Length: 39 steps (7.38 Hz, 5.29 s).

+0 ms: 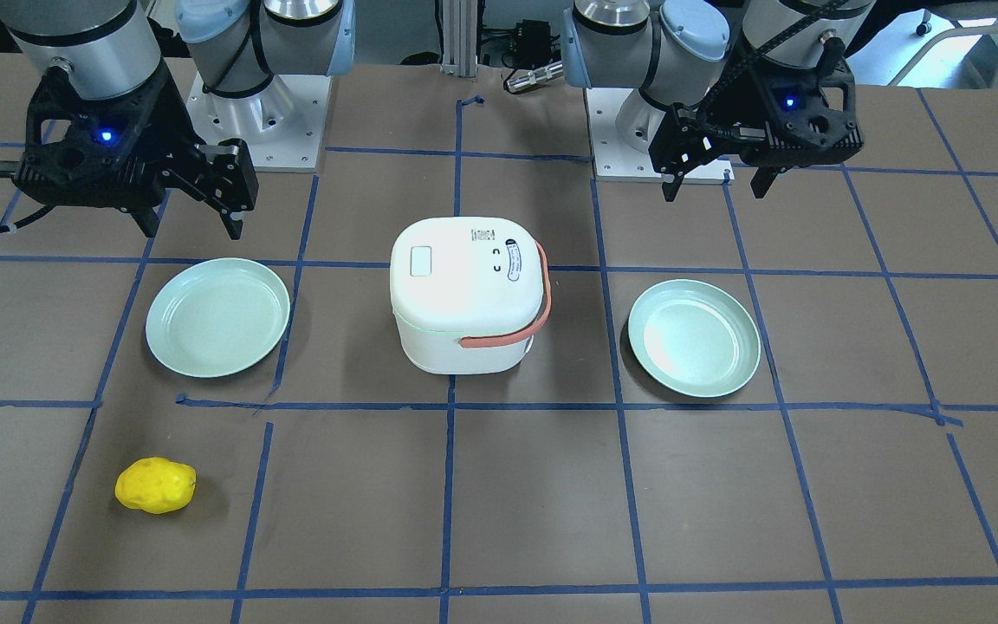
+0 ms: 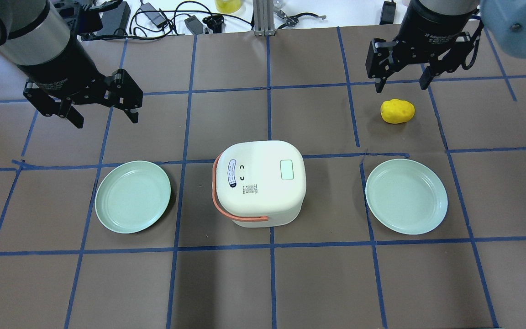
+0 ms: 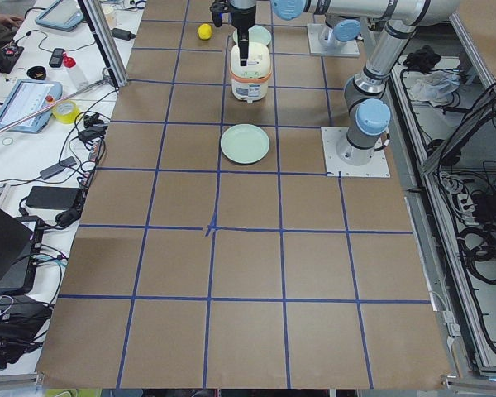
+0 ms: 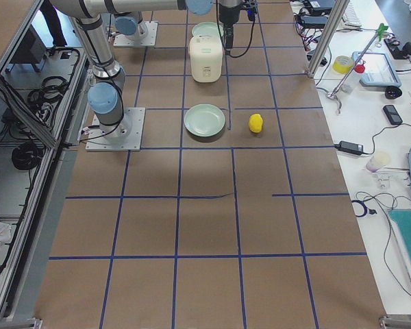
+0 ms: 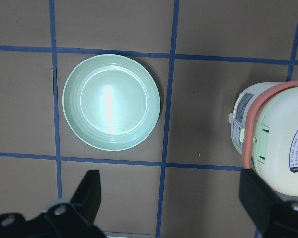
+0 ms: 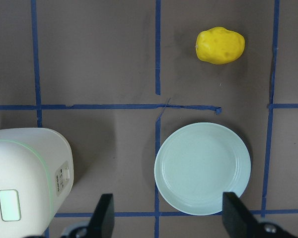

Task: Press rice cooker button

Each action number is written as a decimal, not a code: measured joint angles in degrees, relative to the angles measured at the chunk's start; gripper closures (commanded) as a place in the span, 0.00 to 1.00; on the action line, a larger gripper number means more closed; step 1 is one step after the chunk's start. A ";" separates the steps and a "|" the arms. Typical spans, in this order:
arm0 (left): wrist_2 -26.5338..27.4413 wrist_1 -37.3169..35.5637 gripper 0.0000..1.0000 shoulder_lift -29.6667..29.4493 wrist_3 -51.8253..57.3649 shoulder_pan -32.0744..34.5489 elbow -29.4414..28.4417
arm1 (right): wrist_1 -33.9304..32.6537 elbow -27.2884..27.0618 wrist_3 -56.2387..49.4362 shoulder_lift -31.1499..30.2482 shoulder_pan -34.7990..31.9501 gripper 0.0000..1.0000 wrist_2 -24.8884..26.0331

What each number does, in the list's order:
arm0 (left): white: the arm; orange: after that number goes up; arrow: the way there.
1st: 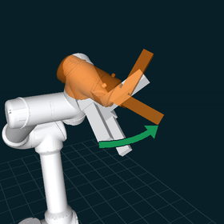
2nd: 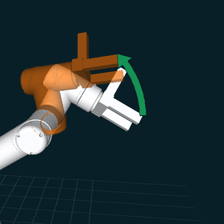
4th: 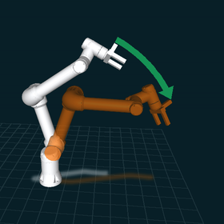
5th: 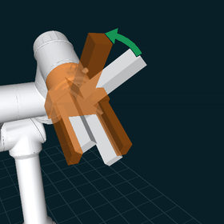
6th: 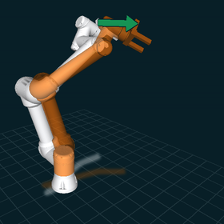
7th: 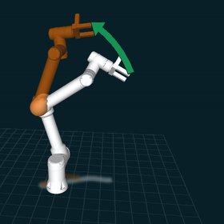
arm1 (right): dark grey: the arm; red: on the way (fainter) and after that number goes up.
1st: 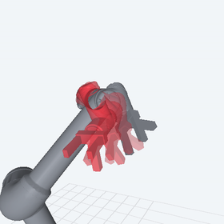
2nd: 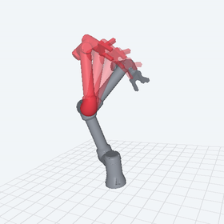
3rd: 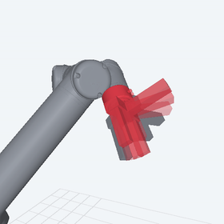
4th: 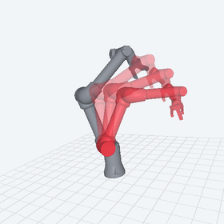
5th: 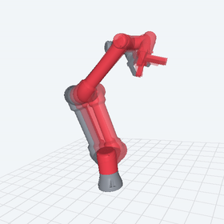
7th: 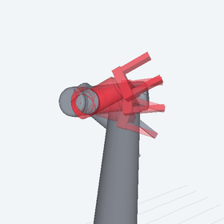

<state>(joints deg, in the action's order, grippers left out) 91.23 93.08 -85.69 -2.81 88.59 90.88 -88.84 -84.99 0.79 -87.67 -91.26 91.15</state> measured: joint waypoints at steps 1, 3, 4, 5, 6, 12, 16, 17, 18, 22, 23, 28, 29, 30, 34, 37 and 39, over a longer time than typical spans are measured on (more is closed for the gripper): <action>0.00 0.00 0.00 0.00 0.00 0.00 0.00 | -0.01 -0.05 0.02 -0.02 -0.03 0.20 -0.01; 0.00 0.00 0.00 0.00 0.00 0.00 0.00 | -0.03 -0.07 0.18 -0.04 -0.11 0.31 -0.10; 0.00 0.00 0.00 0.00 -0.02 0.00 0.00 | -0.05 -0.06 0.42 -0.04 -0.30 0.47 -0.48; 0.00 0.00 0.00 0.00 -0.03 0.00 0.00 | -0.03 -0.30 0.76 0.00 -0.67 0.63 -1.69; 0.00 0.00 0.00 0.00 -0.02 0.00 0.00 | -0.02 -1.23 1.20 0.04 -1.42 0.71 -3.75; 0.00 0.00 0.00 0.00 -0.02 0.00 0.00 | -8.48 -9.46 10.77 1.87 -12.81 0.82 -5.53; 0.00 0.00 0.00 0.00 0.00 0.00 0.00 | -15.53 -12.32 16.06 4.58 -17.37 0.82 -5.51; 0.00 0.00 0.00 0.00 -0.02 0.00 0.00 | -15.89 -12.88 16.31 4.88 -17.91 0.82 -5.55; 0.00 0.00 0.00 0.00 -0.03 0.00 0.00 | -16.39 -13.68 16.41 4.99 -18.17 0.82 -5.59; 0.00 0.00 0.00 0.00 0.00 0.00 0.00 | -18.13 -14.80 16.52 5.12 -18.48 0.82 -5.84; 0.00 0.00 0.00 0.00 -0.02 0.00 0.00 | -18.35 -14.88 16.52 5.22 -18.50 0.81 -6.05; 0.00 0.00 0.00 0.00 -0.03 0.00 0.00 | -18.90 -14.94 16.58 5.98 -18.52 0.81 -6.34; 0.00 0.00 0.00 0.00 -0.03 0.00 0.00 | -18.93 -14.94 16.55 6.05 -18.52 0.81 -6.34; 0.00 0.00 0.00 0.00 -0.04 0.00 0.00 | -18.93 -14.94 16.54 6.08 -18.52 0.81 -6.34; 0.00 0.00 0.00 0.00 -0.03 0.00 0.00 | -18.92 -14.94 16.60 6.09 -18.78 0.80 -6.30; 0.00 0.00 0.00 0.00 0.00 0.00 0.00 | -18.94 -14.94 16.54 6.11 -19.27 0.81 -6.13; 0.00 0.00 0.00 0.00 0.00 0.00 0.00 | -18.92 -14.97 16.27 6.19 -19.30 0.83 -5.69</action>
<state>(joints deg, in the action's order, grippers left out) 91.23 93.08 -85.69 -2.81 88.59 90.88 -107.76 -99.95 17.06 -81.48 -110.56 85.47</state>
